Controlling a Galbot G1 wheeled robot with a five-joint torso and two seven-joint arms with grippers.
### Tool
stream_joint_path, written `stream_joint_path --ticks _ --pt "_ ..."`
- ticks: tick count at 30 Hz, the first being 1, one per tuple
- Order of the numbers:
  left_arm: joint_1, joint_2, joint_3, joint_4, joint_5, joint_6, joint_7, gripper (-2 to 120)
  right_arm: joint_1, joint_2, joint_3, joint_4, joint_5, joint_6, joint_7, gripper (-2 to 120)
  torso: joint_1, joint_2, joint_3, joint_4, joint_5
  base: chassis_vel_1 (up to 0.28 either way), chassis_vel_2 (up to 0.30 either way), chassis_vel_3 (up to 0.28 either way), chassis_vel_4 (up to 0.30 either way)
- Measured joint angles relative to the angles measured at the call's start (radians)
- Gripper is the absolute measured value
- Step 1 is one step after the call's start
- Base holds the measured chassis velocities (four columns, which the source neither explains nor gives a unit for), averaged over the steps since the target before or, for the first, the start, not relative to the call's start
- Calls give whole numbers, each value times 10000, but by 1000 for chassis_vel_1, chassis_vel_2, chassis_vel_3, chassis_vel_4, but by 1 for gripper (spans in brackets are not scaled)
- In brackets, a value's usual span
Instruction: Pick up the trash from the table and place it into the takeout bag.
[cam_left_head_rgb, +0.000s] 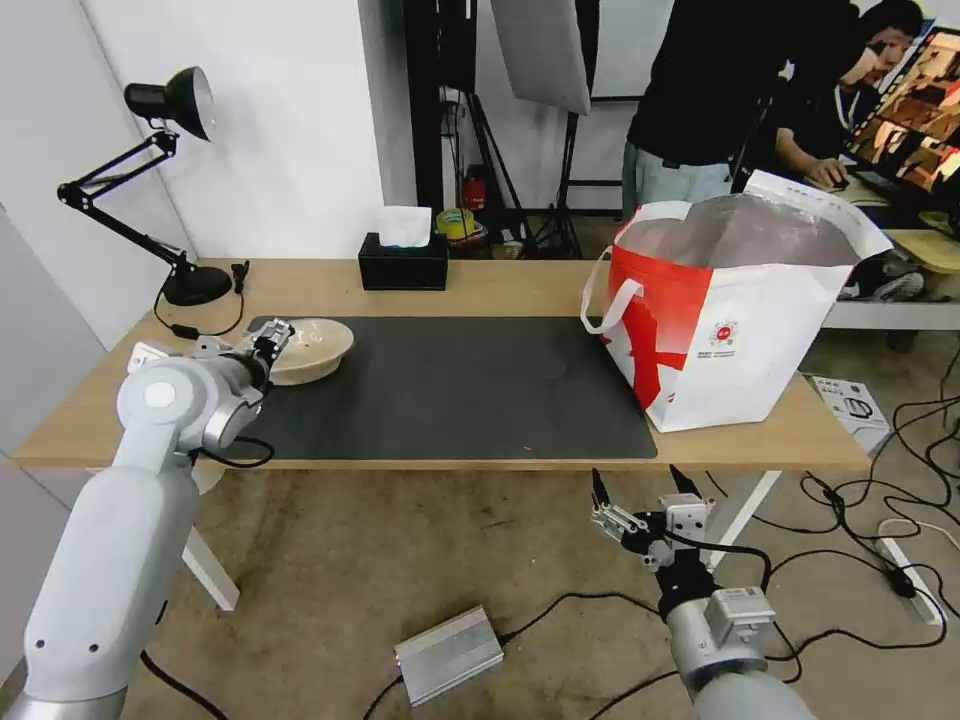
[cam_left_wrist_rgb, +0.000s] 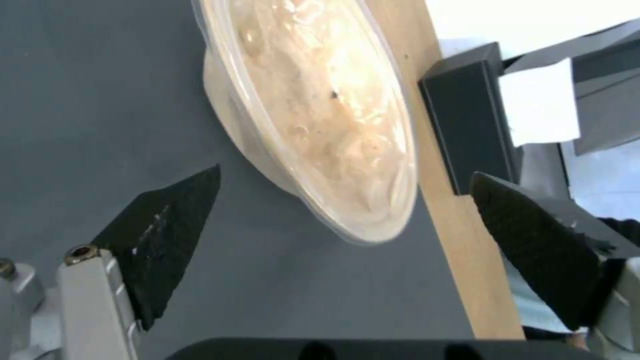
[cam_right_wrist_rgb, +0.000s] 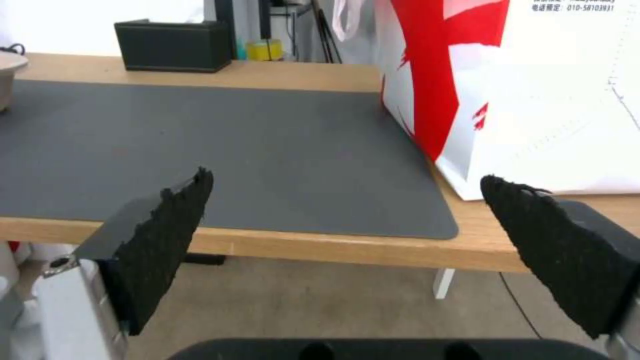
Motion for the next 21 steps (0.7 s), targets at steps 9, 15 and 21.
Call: stream_joint_path --ticks 9,15,21 --pt "-343 -62 123 568 106 29 6 100 0 0 0 0 0 0 0 100 0 0 -1 0 0 0 0 0 0" --pt "-485 -104 169 898 175 42 31 100 0 0 0 0 0 0 0 100 0 0 -1 0 0 0 0 0 0" --pt "-721 -249 241 1374 324 69 39 100 0 0 0 0 0 0 0 100 0 0 -1 0 0 0 0 0 0"
